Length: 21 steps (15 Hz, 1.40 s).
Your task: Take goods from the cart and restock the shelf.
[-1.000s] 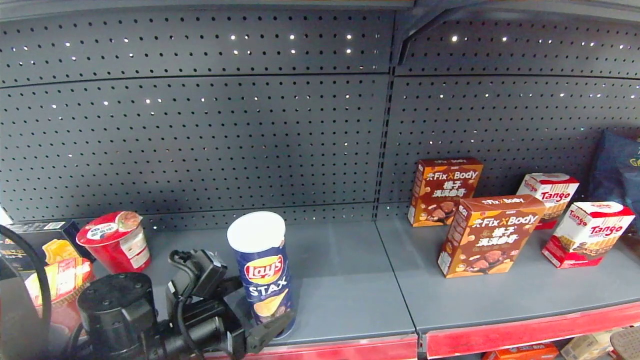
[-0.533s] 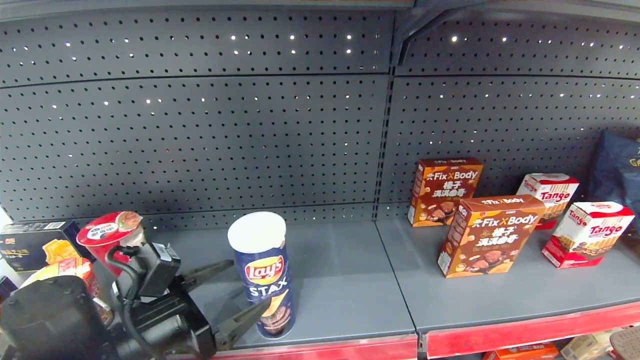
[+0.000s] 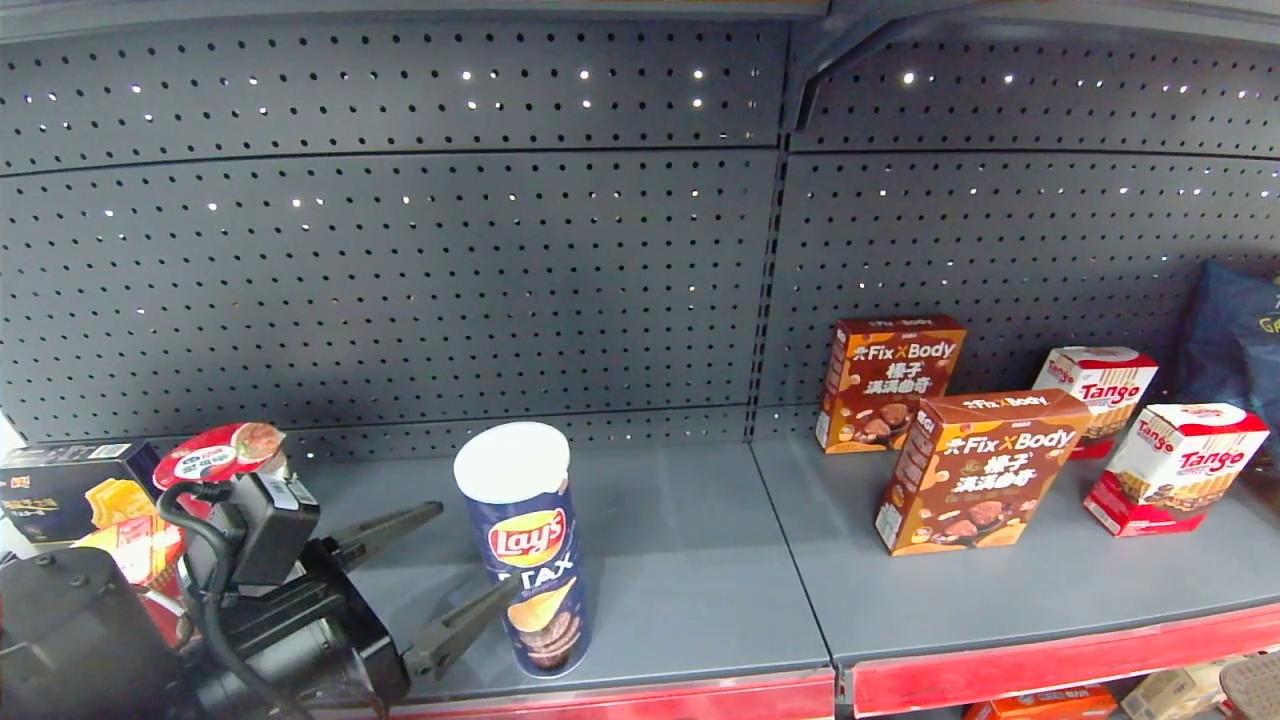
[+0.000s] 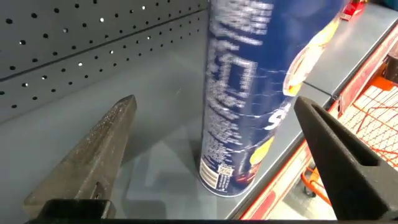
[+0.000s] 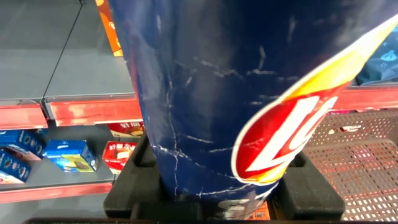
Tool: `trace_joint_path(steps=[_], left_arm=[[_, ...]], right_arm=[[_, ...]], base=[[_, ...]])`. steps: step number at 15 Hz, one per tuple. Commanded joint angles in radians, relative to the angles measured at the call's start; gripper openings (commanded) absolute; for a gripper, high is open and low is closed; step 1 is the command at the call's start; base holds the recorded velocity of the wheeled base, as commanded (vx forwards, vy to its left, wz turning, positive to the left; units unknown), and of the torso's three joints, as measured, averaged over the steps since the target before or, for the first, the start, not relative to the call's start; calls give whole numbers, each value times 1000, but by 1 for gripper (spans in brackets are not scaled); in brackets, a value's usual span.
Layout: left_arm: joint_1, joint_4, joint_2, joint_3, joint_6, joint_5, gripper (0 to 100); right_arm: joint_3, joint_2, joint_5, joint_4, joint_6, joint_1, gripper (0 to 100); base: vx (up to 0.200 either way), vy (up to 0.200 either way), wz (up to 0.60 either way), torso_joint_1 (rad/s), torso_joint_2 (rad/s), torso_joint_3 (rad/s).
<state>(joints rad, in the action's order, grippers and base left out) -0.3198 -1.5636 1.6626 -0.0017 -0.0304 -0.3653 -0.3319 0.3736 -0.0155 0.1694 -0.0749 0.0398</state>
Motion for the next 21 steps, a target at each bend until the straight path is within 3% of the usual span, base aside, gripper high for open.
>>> trace_joint_path(steps=[1, 9, 13, 16, 21], left_arm=[[4, 13, 8, 0, 1, 0, 100], [51, 19, 40, -1, 10, 3, 100], [42, 7, 29, -1, 12, -11, 100], [24, 22, -52, 0, 7, -52, 100], [39, 68, -214, 2, 6, -49, 100]], right_arm=[[5, -5, 0, -1, 0, 0, 0], [8, -7, 0, 1, 1, -3, 0], [8, -9, 0, 1, 1, -3, 0], [8, -9, 0, 4, 1, -1, 0], [-4, -7, 3, -1, 1, -5, 0]], base=[[0, 0, 0, 0, 0, 0], [0, 0, 0, 0, 0, 0], [0, 0, 0, 0, 0, 0], [0, 0, 0, 0, 0, 0], [0, 0, 0, 0, 0, 0]])
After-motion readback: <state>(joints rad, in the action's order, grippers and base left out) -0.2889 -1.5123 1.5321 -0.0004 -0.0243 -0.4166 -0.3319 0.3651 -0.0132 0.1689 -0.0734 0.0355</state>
